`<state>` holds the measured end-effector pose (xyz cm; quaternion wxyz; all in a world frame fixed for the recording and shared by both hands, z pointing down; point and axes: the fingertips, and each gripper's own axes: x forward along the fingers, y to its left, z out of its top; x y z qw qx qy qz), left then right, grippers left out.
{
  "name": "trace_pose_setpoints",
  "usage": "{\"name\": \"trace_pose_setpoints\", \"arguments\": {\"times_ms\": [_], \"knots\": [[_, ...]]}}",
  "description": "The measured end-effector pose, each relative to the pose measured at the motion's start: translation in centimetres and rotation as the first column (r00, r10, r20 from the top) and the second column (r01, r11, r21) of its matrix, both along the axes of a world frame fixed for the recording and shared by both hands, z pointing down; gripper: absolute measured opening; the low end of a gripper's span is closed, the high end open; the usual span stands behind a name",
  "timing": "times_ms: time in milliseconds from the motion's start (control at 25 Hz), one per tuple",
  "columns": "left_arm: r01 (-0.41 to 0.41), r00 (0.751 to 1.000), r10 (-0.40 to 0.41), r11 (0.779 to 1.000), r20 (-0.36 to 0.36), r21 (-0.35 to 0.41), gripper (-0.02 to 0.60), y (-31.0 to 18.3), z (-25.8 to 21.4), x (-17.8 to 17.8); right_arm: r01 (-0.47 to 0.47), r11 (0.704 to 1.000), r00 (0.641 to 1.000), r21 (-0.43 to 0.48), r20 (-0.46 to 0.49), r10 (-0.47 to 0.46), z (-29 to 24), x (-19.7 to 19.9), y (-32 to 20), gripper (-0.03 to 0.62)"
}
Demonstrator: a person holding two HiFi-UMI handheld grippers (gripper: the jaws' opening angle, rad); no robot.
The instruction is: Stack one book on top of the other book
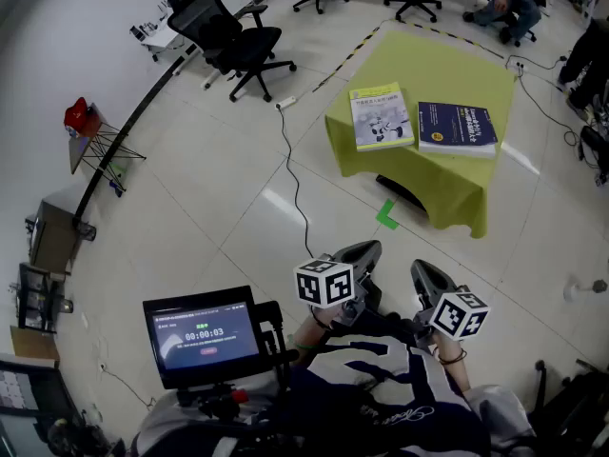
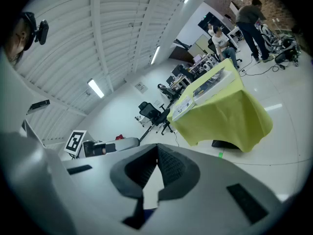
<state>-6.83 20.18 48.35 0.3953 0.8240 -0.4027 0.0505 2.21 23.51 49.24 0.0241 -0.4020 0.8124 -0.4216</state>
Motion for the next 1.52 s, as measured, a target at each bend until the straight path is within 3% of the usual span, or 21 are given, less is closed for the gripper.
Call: {"name": "trace_pose_setpoints", "arguments": {"times_ms": [240, 400, 520, 840, 1160, 1520], "knots": [[0.006, 1.000, -0.006, 1.000, 0.024, -0.015, 0.003, -2.9, 0.8, 1.3, -0.070, 0.997, 0.998, -0.013, -0.001, 0.070, 0.3, 2.9, -2.2, -0.011], [-0.019, 1.000, 0.020, 1.000, 0.006, -0.023, 0.003, -6.2, 1.8, 2.0, -0.126, 0.992, 0.992, -0.018, -0.009, 0.126, 0.8, 4.3, -4.6, -0.011], [0.004, 1.000, -0.005, 0.999, -0.024, -0.046, 0.003, -9.5, 2.3, 0.9, -0.151, 0.988, 0.988, -0.029, -0.019, 0.150, 1.1, 4.5, -7.1, -0.011], [0.034, 0.997, -0.041, 0.994, -0.068, -0.101, 0.009, -18.7, 2.7, -3.6, -0.138, 0.990, 0.990, -0.039, -0.024, 0.137, 0.8, 0.6, -15.5, -0.011], [0.000, 0.997, -0.014, 0.981, -0.072, -0.193, 0.098, -26.3, 6.9, -7.6, -0.154, 0.983, 0.988, -0.101, -0.048, 0.149, 2.5, -2.7, -22.4, -0.011], [-0.013, 0.997, -0.014, 0.946, -0.081, -0.324, 0.174, -31.8, 13.0, -10.1, -0.200, 0.960, 0.978, -0.195, -0.101, 0.183, 5.2, -4.0, -26.2, -0.011]]}}
